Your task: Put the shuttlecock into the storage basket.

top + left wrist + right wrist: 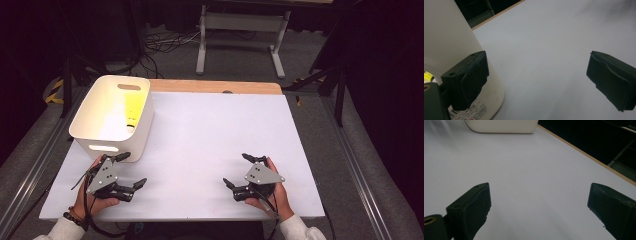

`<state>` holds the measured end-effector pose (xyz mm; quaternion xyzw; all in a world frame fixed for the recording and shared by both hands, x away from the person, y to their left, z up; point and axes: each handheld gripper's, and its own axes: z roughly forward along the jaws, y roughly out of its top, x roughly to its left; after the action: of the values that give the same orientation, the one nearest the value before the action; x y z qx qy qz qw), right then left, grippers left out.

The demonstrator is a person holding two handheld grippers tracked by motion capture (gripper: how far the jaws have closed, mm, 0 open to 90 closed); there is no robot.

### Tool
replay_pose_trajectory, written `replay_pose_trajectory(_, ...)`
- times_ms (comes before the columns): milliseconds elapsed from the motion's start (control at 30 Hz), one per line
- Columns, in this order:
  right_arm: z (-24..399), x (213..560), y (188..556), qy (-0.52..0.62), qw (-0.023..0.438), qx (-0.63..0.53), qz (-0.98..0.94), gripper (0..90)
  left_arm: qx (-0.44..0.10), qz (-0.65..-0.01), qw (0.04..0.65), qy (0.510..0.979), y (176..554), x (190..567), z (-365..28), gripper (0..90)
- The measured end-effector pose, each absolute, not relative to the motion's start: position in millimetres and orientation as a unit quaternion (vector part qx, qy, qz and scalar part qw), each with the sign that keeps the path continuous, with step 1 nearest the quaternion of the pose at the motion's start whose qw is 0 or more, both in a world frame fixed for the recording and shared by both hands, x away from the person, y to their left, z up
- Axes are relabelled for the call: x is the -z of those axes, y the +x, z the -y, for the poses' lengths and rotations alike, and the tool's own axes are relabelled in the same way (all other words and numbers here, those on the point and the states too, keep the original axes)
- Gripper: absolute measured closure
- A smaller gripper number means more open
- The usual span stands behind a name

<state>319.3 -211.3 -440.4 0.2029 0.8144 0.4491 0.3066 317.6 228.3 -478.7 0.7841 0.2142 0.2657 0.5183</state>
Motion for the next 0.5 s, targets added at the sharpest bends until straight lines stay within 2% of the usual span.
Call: replay_pose_trajectory(500,212.0,442.3,322.3,0.207,0.304,-0.447,-0.815,5.5,-0.263,-0.218,0.516,0.786,318.8,479.3,-228.8,5.1)
